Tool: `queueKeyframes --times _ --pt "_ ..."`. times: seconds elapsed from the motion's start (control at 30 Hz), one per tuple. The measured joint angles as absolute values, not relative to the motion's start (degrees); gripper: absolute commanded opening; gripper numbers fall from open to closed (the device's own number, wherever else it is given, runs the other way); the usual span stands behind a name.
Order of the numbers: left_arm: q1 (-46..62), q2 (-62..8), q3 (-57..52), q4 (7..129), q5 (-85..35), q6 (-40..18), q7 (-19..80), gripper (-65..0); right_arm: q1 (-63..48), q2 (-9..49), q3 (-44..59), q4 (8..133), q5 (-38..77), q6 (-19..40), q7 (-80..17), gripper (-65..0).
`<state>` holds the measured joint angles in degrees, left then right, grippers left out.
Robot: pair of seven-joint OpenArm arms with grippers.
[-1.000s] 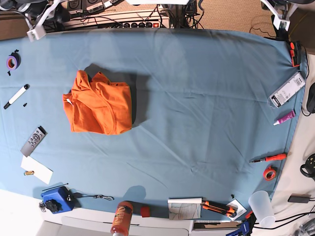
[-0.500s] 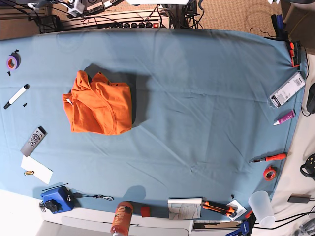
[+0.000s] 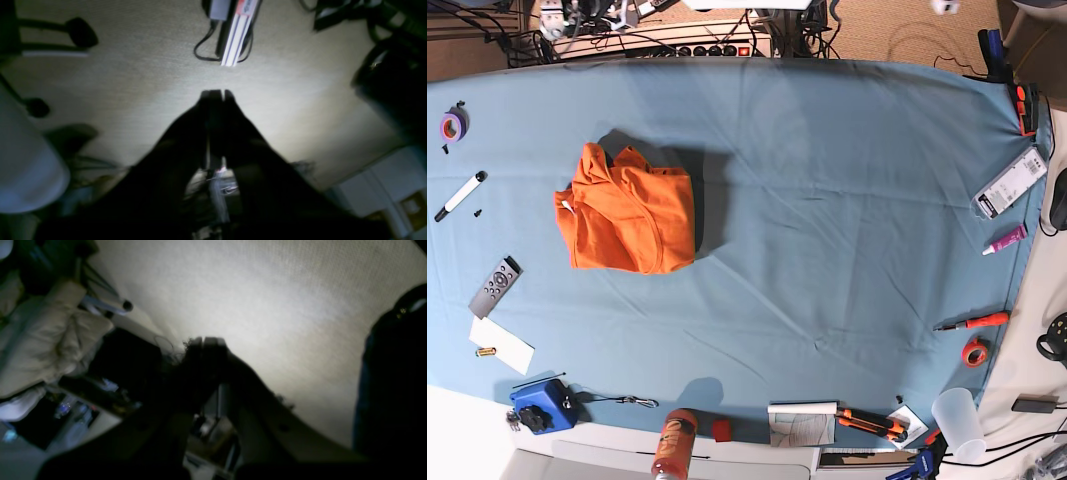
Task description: Layout the t-shirt on the table in an organized manner, then fold the t-shirt properly
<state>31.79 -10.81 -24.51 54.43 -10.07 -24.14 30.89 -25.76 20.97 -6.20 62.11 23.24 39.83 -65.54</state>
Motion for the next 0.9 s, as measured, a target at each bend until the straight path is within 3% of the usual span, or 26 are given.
queueKeyframes --times 0.17,0.27,0.4,0.6,0.67,0.9 --pt "25.76 -10.22 -13.43 46.33 -7.6 -14.87 24.73 -65.0 -19.14 20.95 -15.05 51.94 15.16 39.7 -55.09 -65.0" --pt "22.98 -8.56 -11.25 41.93 -7.46 -12.19 22.31 -65.0 -15.46 20.95 -20.03 47.09 10.61 39.66 -48.8 -65.0" --pt "20.99 -5.85 -11.14 37.23 -7.25 -12.45 17.41 -65.0 -12.21 20.73 -26.79 42.24 4.75 36.56 -38.0 -65.0" --pt "20.1 -5.39 -11.27 35.44 -4.51 -12.38 13.78 -65.0 -11.29 19.49 -34.68 38.13 -7.22 22.39 -15.46 -65.0" --pt "20.1 -5.39 -11.27 35.38 -4.51 -12.4 13.8 -65.0 -11.29 18.96 -36.62 37.43 -8.95 19.46 -12.45 -65.0" --pt "20.1 -5.37 -11.27 35.4 -4.51 -12.4 13.61 -65.0 -10.11 17.72 -42.52 37.5 -8.82 19.75 -11.33 -65.0"
